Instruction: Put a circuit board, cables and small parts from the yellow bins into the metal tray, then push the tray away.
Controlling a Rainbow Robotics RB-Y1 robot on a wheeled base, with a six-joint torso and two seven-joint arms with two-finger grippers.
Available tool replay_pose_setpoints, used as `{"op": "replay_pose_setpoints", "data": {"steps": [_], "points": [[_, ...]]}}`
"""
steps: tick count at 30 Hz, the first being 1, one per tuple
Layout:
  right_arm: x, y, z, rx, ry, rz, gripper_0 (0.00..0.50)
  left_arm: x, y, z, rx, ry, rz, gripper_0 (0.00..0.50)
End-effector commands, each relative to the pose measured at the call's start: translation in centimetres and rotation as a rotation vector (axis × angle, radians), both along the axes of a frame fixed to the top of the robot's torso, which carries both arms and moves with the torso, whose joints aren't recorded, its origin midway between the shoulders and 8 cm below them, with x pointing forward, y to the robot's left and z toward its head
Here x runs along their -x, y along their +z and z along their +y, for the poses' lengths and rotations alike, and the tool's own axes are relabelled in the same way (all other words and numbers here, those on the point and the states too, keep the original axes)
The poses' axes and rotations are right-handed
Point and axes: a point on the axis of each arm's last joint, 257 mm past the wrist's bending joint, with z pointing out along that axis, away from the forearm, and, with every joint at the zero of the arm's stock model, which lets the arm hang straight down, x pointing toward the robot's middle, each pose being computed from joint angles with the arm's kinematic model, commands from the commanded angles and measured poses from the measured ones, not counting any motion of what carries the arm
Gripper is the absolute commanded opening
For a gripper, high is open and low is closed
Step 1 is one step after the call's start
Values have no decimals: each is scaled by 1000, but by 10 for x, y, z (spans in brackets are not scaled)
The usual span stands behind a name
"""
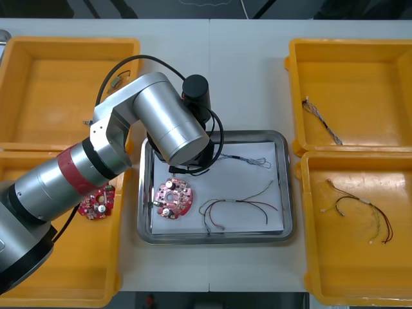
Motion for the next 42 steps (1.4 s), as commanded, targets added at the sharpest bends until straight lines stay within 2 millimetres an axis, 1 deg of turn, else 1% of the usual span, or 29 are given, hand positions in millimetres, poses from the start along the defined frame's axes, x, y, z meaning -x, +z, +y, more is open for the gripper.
{"op": "replay_pose_setpoints", "data": {"steps": [1, 4, 6, 10, 11, 14, 15, 17, 18, 20, 21, 23, 24, 26, 28, 29, 32, 33, 34, 35, 36, 37, 38, 39, 40, 41, 42], "points": [[4, 9, -8, -33, -125, -25, 500, 8, 2, -21, 58, 27, -6, 500], [3, 8, -11, -38, -169, -27, 500, 9, 7, -21, 61, 28, -10, 500], [3, 7, -12, -31, -176, -26, 500, 10, 13, -19, 59, 31, -12, 500], [3, 6, -9, -36, -176, -24, 500, 14, 39, -8, 75, 52, -13, 500], [3, 6, -8, -35, -171, -25, 500, 14, 43, -6, 77, 56, -13, 500], [2, 8, 1, -28, -147, -33, 500, 14, 68, 8, 99, 76, -23, 500], [2, 8, 3, -26, -141, -33, 500, 15, 72, 11, 101, 78, -23, 500], [-1, 8, 11, -16, -120, -35, 500, 15, 87, 25, 110, 91, -23, 500], [-1, 8, 14, -17, -113, -33, 500, 16, 92, 29, 112, 92, -24, 500], [-3, 9, 28, -9, -73, -36, 500, 16, 107, 48, 111, 101, -25, 500], [-4, 9, 31, -6, -60, -37, 500, 16, 110, 53, 106, 102, -25, 500], [-8, 12, 51, -1, 5, -45, 500, 20, 120, 76, 81, 108, -12, 500], [-9, 13, 56, 0, 20, -49, 500, 20, 123, 82, 74, 110, -14, 500], [-13, 16, 74, 2, 78, -56, 500, 17, 134, 97, 71, 101, -27, 500], [-17, 17, 88, 3, 120, -56, 500, 16, 142, 109, 77, 107, -29, 500], [-18, 17, 93, 2, 134, -57, 500, 16, 143, 112, 77, 109, -27, 500], [-25, 21, 123, 15, 231, -62, 500, 16, 152, 135, 78, 124, -30, 500], [-25, 21, 129, 15, 249, -63, 500, 16, 154, 139, 74, 121, -32, 500], [-27, 22, 138, 20, 277, -62, 500, 16, 156, 147, 72, 119, -31, 500], [-27, 22, 138, 20, 277, -62, 500, 16, 156, 147, 72, 119, -31, 500], [-29, 23, 153, 31, 329, -62, 500, 16, 158, 161, 70, 121, -33, 500], [-29, 23, 157, 36, 344, -62, 500, 15, 160, 164, 70, 118, -37, 500], [-30, 24, 173, 48, 396, -64, 500, 16, 161, 177, 59, 116, -38, 500], [-31, 25, 178, 51, 413, -65, 500, 16, 161, 181, 55, 114, -40, 500], [-31, 25, 190, 60, 452, -68, 500, 16, 162, 190, 41, 109, -43, 500], [-32, 24, 196, 65, 472, -65, 500, 17, 162, 196, 34, 110, -43, 500], [-32, 23, 209, 72, 509, -63, 500, 17, 162, 204, 26, 109, -43, 500]]}}
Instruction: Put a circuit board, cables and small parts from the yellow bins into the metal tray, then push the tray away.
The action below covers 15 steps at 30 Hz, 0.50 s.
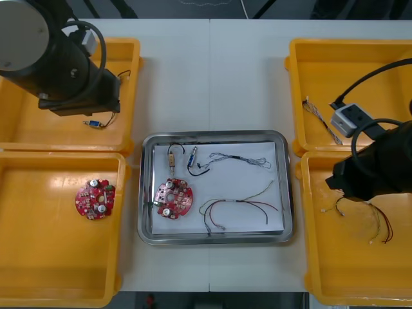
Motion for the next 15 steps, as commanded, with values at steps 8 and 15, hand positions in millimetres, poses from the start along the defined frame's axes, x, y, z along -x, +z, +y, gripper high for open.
{"op": "replay_pose_setpoints", "data": {"steps": [8, 15], "points": [[3, -3, 124, 88, 365, -16, 500, 17, 9, 90, -155, -100, -16, 500], [10, -27, 167, 233, 631, -31, 500, 31, 12, 123, -143, -65, 0, 500]]}}
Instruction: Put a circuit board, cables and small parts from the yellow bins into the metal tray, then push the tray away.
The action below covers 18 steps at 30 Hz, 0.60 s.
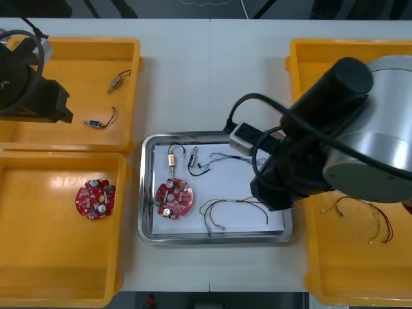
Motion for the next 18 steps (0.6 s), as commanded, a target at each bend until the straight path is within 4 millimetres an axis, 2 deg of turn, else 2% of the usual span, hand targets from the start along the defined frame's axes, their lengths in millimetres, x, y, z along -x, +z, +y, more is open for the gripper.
{"op": "replay_pose_setpoints", "data": {"steps": [1, 4, 5, 9, 12, 18], "points": [[9, -14, 35, 109, 236, -19, 500, 14, 17, 43, -41, 29, -22, 500], [13, -26, 45, 145, 317, -12, 500, 20, 16, 52, -56, 31, -17, 500], [13, -32, 55, 154, 366, -18, 500, 23, 15, 57, -69, 31, -14, 500], [17, -49, 67, 165, 430, -7, 500, 32, 9, 63, -78, 31, -1, 500], [24, -65, 73, 174, 451, 14, 500, 42, 1, 65, -76, 28, 10, 500], [36, -85, 80, 202, 492, 8, 500, 57, -9, 70, -82, 32, 20, 500]]}}
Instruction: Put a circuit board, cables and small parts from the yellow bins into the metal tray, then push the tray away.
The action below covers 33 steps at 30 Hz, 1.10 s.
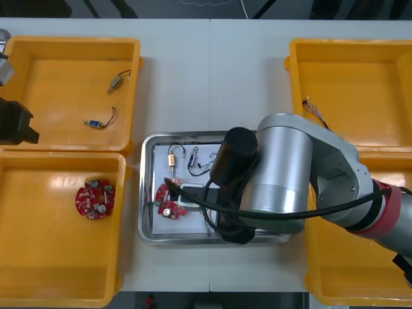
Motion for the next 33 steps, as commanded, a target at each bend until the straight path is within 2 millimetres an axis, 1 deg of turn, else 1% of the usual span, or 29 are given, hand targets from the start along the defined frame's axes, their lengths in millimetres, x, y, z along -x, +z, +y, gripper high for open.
{"op": "replay_pose_setpoints", "data": {"steps": [1, 8, 10, 17, 23, 27, 33], "points": [[12, -8, 20, 15, 80, -36, 500, 17, 5, 18, -73, -41, -11, 500], [17, -30, 24, 48, 112, -71, 500, 33, -5, 22, -73, -35, 5, 500], [19, -39, 26, 53, 116, -67, 500, 35, -7, 23, -74, -31, 8, 500], [22, -58, 28, 84, 117, -71, 500, 38, -12, 20, -60, -23, 7, 500], [26, -64, 34, 88, 113, -60, 500, 38, -13, 20, -61, -22, 6, 500], [23, -71, 36, 97, 109, -68, 500, 39, -12, 19, -65, -27, 2, 500], [18, -74, 40, 82, 103, -78, 500, 39, -12, 19, -66, -31, 2, 500]]}}
